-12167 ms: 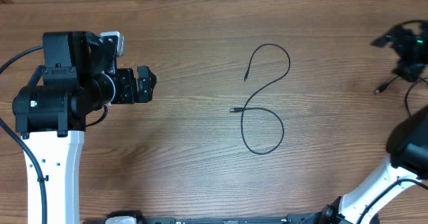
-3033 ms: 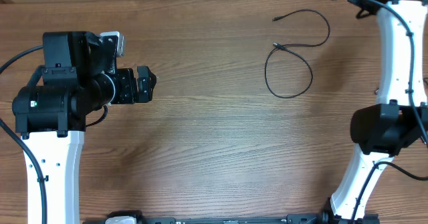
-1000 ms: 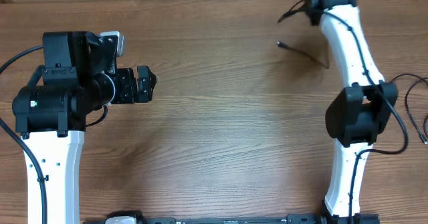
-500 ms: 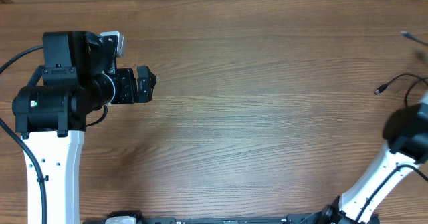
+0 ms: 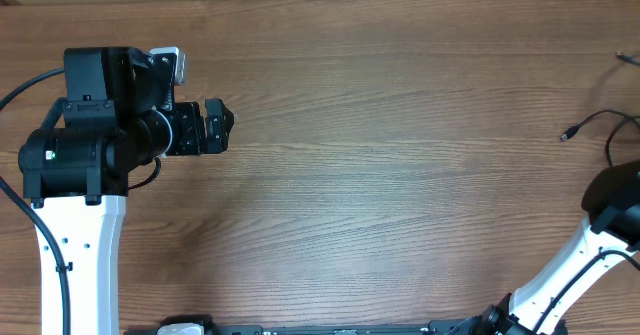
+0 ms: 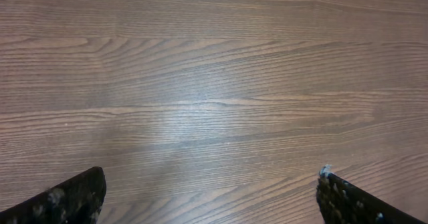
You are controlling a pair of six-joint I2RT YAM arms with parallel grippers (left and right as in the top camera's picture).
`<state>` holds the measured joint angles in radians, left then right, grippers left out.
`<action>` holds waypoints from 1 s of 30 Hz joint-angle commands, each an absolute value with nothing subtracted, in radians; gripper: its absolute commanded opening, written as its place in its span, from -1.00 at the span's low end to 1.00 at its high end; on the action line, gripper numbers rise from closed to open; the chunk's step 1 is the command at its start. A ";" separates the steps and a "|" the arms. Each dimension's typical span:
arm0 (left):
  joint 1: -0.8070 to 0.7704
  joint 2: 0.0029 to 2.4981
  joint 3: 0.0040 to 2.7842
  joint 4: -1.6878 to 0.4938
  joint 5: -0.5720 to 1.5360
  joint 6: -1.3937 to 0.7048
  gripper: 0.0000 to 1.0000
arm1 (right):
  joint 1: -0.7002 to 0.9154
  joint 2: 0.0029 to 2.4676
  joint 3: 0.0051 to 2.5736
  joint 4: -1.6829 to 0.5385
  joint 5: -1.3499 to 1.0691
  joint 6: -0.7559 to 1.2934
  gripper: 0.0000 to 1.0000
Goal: Untangle cables
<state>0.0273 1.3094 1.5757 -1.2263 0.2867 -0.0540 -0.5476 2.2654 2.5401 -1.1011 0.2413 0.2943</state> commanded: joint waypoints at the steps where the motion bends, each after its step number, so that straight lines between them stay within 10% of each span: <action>1: 0.024 1.309 1.589 -1.226 0.281 -0.067 1.00 | -0.521 2.224 2.552 -1.126 0.230 0.295 1.00; 12: 0.024 1.309 1.589 -1.226 0.281 -0.067 1.00 | -0.416 2.224 2.552 -1.435 -0.352 0.295 1.00; 30: 0.024 1.309 1.589 -1.226 0.281 -0.067 1.00 | -0.031 2.224 2.552 -1.596 -0.369 0.295 1.00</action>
